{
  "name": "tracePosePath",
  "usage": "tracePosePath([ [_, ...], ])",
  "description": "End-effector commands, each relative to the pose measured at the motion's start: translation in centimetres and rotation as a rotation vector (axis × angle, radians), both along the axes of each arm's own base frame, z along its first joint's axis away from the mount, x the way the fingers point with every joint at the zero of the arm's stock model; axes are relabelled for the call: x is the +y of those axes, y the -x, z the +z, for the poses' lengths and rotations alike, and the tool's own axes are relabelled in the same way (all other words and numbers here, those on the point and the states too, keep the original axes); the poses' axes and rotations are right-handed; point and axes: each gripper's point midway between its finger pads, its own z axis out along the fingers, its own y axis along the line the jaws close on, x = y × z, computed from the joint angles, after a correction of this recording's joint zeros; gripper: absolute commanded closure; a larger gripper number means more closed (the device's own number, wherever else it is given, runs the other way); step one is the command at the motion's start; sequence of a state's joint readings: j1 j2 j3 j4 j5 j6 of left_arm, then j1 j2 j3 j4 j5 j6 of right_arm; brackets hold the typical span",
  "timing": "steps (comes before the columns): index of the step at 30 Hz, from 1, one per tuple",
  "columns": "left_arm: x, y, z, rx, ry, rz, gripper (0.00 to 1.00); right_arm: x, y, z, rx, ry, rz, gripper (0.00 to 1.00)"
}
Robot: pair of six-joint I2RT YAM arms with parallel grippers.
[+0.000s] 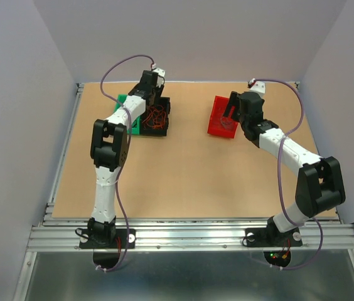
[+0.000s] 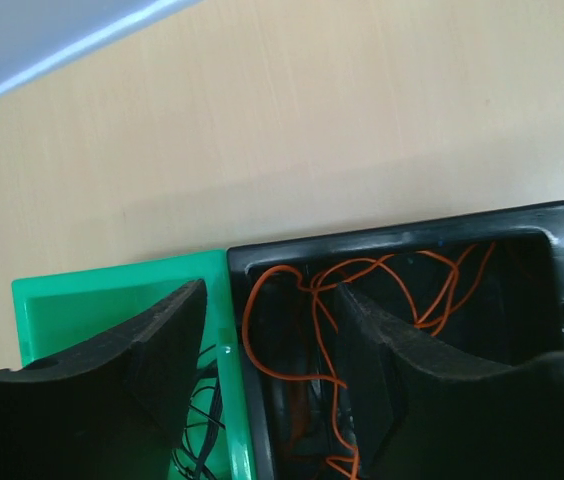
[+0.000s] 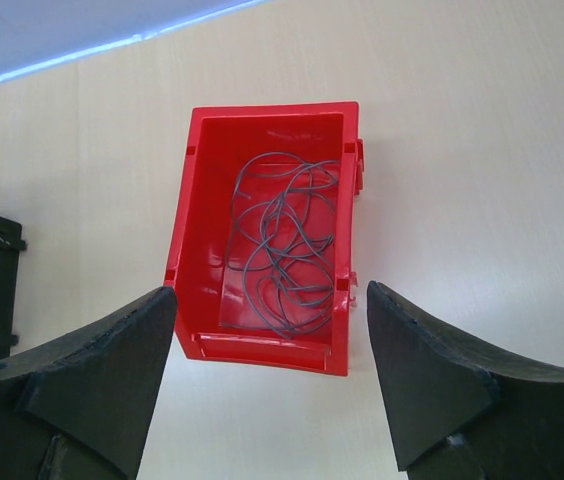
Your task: Untangle the cables
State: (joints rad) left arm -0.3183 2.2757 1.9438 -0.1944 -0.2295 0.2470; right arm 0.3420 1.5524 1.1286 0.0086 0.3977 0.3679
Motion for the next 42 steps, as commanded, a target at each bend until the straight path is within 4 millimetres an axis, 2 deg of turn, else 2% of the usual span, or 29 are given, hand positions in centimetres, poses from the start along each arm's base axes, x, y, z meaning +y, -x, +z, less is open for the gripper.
tracePosePath([
  [1,-0.6,-0.8,2.5,-0.048,0.034,-0.015,0.40,0.6,-0.4,0.4,-0.030,-0.001,0.020,0.18],
  [5,-0.7,-0.4,1.7,-0.035,0.036,-0.023,0.59,0.6,-0.2,0.4,-0.028,-0.002,0.025,0.19],
  [12,-0.1,-0.2,1.7,-0.050,0.017,-0.007,0.71,0.6,-0.2,0.4,-0.028,-0.002,0.025,0.19],
  [17,0.2,0.0,2.2,-0.071,0.001,0.012,0.71,0.7,-0.2,0.3,-0.027,-0.003,0.029,0.19],
  [20,0.4,0.0,2.5,-0.086,-0.010,0.020,0.61,0.8,-0.3,0.1,-0.023,-0.005,0.031,0.19],
  [27,0.7,0.1,3.0,-0.117,-0.039,0.045,0.50,1.0,-0.4,0.0,-0.019,-0.005,0.042,0.19],
  [31,0.6,0.2,3.3,-0.133,-0.045,0.051,0.51,1.1,-0.6,-0.2,-0.014,-0.003,0.046,0.19],
  [36,0.5,0.5,3.9,-0.158,-0.051,0.054,0.62,1.4,-0.7,-0.5,-0.008,-0.007,0.056,0.19],
  [42,0.5,0.7,4.3,-0.201,-0.092,0.079,0.63,1.5,-0.8,-0.5,-0.007,-0.009,0.066,0.19],
])
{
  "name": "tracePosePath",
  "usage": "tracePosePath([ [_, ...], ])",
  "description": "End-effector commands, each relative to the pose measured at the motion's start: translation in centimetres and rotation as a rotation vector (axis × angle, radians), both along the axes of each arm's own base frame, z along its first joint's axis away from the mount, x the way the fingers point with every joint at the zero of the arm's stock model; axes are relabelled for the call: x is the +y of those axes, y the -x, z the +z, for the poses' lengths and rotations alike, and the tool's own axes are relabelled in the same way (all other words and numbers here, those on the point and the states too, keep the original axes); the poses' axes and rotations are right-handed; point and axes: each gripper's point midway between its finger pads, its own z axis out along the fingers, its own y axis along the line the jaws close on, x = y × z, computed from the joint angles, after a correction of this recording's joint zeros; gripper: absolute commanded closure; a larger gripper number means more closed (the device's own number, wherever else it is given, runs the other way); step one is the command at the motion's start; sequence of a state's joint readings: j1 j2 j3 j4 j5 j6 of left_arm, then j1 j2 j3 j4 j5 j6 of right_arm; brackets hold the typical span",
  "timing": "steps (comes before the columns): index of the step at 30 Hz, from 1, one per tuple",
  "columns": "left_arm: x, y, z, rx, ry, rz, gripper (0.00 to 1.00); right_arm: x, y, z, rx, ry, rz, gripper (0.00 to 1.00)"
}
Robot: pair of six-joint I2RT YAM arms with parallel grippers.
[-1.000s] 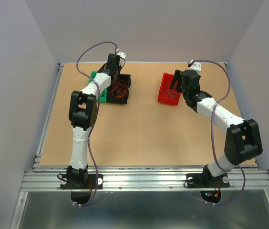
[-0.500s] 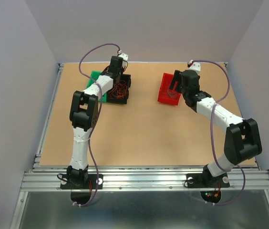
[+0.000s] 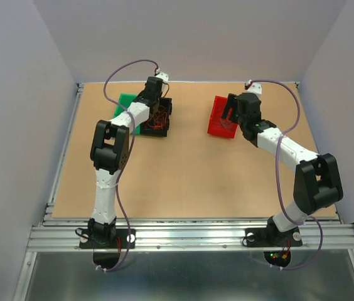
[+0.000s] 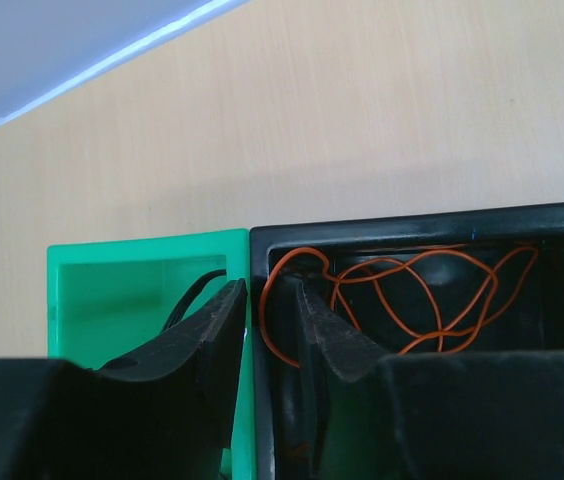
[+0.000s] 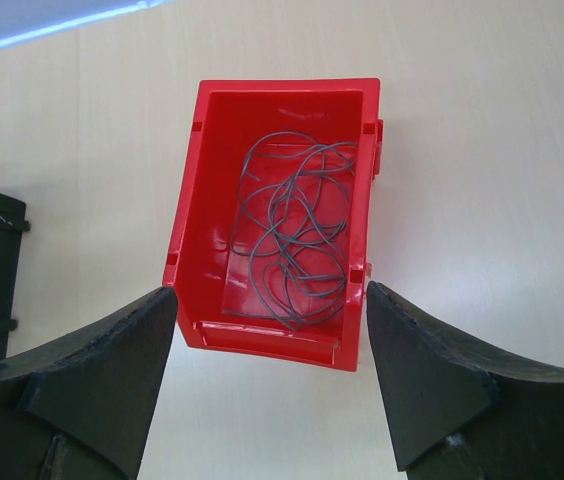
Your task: Untangle the cables
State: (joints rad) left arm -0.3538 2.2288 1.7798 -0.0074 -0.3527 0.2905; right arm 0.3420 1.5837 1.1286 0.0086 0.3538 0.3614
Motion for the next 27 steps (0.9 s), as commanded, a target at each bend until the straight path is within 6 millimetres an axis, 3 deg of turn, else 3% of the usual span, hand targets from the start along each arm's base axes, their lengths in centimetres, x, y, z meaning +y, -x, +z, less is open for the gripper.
tracePosePath([
  [1,0.3,0.0,5.0,-0.123,-0.015,0.036,0.63,0.7,-0.6,1.0,-0.043,-0.010,0.021,0.19],
  [5,0.3,0.0,5.3,-0.154,-0.034,0.046,0.66,0.7,-0.6,1.0,-0.043,-0.009,0.023,0.19],
  [9,0.3,-0.1,5.4,-0.168,-0.055,0.056,0.82,0.8,-0.6,0.9,-0.041,-0.008,0.027,0.19],
  [17,0.7,-0.2,6.7,-0.233,-0.104,0.104,0.83,0.8,-0.6,0.9,-0.039,-0.006,0.027,0.19],
  [19,0.7,0.0,7.2,-0.245,-0.115,0.105,0.93,0.8,-0.7,0.8,-0.038,-0.006,0.029,0.19],
  [21,0.6,0.1,7.0,-0.246,-0.111,0.102,1.00,0.8,-0.7,0.7,-0.035,-0.005,0.029,0.19],
  [27,-0.5,1.0,5.1,-0.187,-0.112,0.056,1.00,0.7,-0.6,0.9,-0.039,-0.003,0.027,0.19],
])
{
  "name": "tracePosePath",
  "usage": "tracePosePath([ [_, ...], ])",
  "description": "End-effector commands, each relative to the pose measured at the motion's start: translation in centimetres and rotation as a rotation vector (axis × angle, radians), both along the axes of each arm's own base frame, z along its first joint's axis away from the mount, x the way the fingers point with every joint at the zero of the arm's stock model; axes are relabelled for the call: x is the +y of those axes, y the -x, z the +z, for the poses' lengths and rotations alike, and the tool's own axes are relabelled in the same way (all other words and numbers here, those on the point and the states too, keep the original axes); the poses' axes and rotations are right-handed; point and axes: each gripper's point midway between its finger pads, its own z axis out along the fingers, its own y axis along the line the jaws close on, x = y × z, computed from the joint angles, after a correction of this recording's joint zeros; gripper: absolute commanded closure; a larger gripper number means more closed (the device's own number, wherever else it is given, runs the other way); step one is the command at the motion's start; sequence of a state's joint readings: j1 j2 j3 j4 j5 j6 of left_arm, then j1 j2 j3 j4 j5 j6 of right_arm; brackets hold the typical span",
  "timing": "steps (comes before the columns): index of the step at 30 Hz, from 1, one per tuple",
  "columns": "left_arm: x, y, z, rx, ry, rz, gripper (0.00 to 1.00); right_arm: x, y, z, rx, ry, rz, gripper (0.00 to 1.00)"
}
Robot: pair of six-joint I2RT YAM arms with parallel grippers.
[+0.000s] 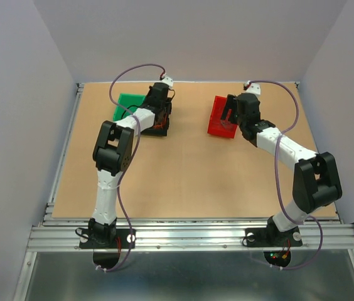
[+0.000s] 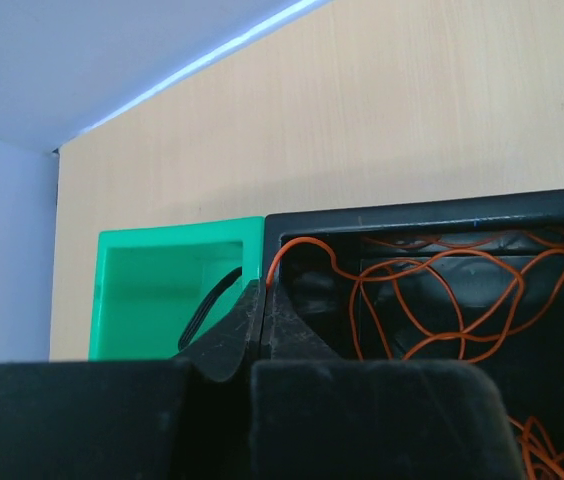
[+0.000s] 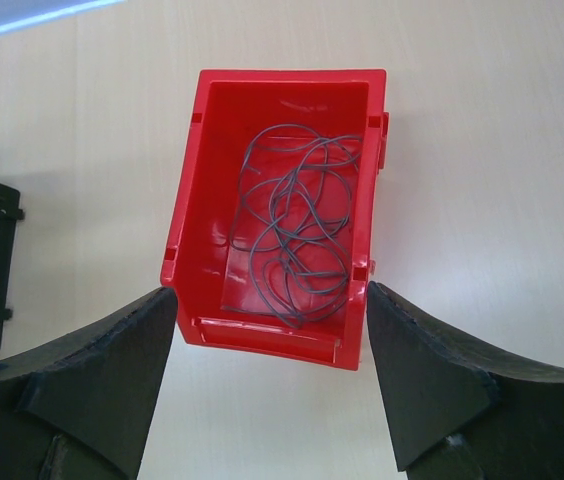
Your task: Untangle the cables
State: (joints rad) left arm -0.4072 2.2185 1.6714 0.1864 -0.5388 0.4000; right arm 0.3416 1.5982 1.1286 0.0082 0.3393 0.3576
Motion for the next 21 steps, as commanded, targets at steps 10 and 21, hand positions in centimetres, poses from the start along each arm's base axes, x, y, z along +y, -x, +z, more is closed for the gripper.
tracePosePath([
  [10,-3.8,2.0,-1.5,0.139,0.051,-0.104,1.00,0.4,-0.6,1.3,-0.050,0.000,0.011,0.19],
  [21,-3.3,3.1,-6.2,0.323,0.044,-0.112,1.00,0.5,-0.7,1.1,-0.046,0.000,0.011,0.19],
])
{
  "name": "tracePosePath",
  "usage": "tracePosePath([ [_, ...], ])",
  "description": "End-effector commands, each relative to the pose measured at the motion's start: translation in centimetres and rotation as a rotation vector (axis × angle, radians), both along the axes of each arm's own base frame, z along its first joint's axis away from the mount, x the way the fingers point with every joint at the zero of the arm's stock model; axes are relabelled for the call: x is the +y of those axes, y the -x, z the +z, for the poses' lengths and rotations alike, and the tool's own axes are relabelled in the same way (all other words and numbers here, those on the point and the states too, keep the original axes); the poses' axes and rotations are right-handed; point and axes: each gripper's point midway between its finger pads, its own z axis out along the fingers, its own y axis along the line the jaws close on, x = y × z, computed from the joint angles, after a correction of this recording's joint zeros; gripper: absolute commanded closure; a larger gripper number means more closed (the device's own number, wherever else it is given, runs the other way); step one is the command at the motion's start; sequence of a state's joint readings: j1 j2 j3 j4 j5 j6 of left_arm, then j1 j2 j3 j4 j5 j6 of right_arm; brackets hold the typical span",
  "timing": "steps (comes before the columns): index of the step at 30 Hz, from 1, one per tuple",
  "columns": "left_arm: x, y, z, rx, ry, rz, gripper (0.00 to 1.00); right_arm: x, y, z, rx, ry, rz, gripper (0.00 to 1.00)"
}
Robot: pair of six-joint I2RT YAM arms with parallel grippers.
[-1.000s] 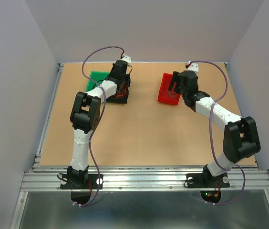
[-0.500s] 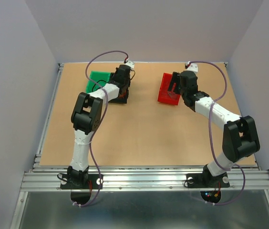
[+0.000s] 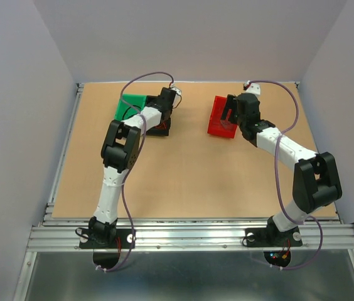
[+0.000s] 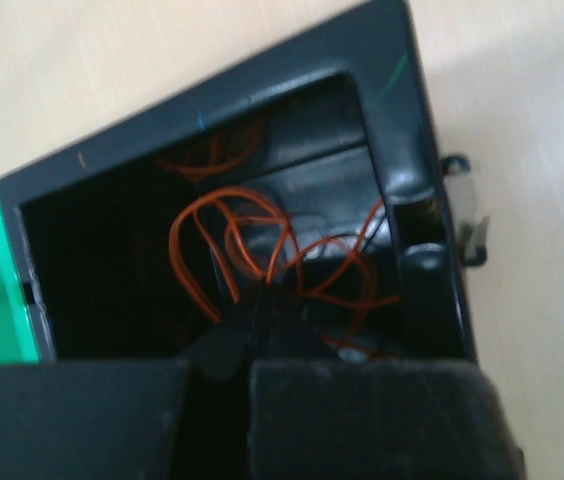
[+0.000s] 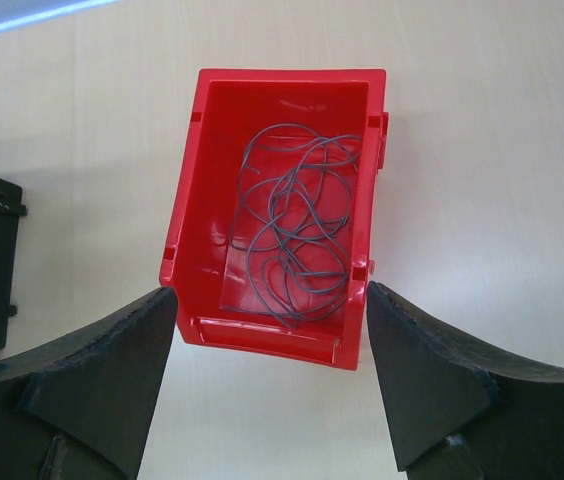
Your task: Untangle the cables
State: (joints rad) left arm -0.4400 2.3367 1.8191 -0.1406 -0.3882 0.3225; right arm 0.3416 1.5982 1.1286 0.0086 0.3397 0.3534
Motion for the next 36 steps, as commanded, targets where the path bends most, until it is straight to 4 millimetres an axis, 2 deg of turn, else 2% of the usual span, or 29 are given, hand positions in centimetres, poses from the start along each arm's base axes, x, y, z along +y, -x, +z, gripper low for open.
tracePosePath([
  [1,0.6,0.5,1.0,0.009,0.023,0.008,1.00,0.5,-0.6,1.1,-0.047,-0.005,0.008,0.19],
  [2,0.7,0.3,2.4,-0.022,0.035,0.012,0.98,0.5,-0.6,1.1,-0.047,-0.005,0.008,0.19],
  [5,1.0,0.1,4.1,-0.076,0.064,0.020,0.89,0.5,-0.7,1.1,-0.048,-0.007,0.005,0.18],
  [8,1.4,-0.2,7.4,-0.145,0.124,0.025,0.81,0.4,-0.7,1.2,-0.049,-0.008,0.003,0.18],
  [10,1.3,-0.3,8.4,-0.171,0.166,0.006,0.73,0.5,-0.7,1.2,-0.048,-0.012,0.008,0.18],
  [11,1.6,-0.1,10.0,-0.199,0.191,0.004,0.70,0.6,-0.7,1.2,-0.048,-0.016,0.008,0.18],
  [12,1.9,-0.3,10.9,-0.229,0.213,0.008,0.61,0.6,-0.7,1.2,-0.048,-0.015,0.010,0.18],
  [15,2.1,0.2,13.0,-0.290,0.253,-0.010,0.56,0.6,-0.6,1.1,-0.047,-0.014,0.009,0.18],
  [18,2.2,1.0,14.3,-0.328,0.274,-0.027,0.55,0.5,-0.6,1.2,-0.048,-0.014,0.007,0.18],
  [23,2.5,2.1,16.2,-0.390,0.302,-0.046,0.43,0.5,-0.3,1.3,-0.050,-0.016,0.005,0.16],
  [27,3.0,4.6,18.5,-0.460,0.341,-0.078,0.32,0.2,0.2,1.6,-0.068,-0.001,0.019,0.05],
  [28,3.1,5.8,19.3,-0.488,0.360,-0.106,0.25,0.0,0.6,1.8,-0.081,0.001,0.018,0.00],
  [29,2.6,5.7,19.8,-0.504,0.376,-0.126,0.18,-0.3,0.9,1.9,-0.087,0.007,0.010,0.00],
  [30,2.9,7.3,19.9,-0.512,0.388,-0.142,0.01,-0.7,1.0,2.3,-0.104,0.011,-0.005,0.00],
  [32,2.8,8.7,21.1,-0.538,0.428,-0.186,0.01,-0.9,1.8,2.8,-0.132,0.010,0.006,0.00],
  [33,3.0,10.1,22.0,-0.554,0.449,-0.203,0.01,-1.1,3.1,3.1,-0.154,0.016,0.034,0.00],
  [34,3.3,10.8,22.6,-0.562,0.482,-0.204,0.01,-0.2,3.6,3.9,-0.205,-0.007,0.098,0.00],
  [35,3.0,11.9,22.2,-0.540,0.510,-0.244,0.01,0.3,4.5,4.7,-0.247,-0.021,0.143,0.00],
  [36,3.3,13.2,24.3,-0.583,0.539,-0.258,0.01,0.8,5.5,5.6,-0.297,-0.037,0.190,0.00],
])
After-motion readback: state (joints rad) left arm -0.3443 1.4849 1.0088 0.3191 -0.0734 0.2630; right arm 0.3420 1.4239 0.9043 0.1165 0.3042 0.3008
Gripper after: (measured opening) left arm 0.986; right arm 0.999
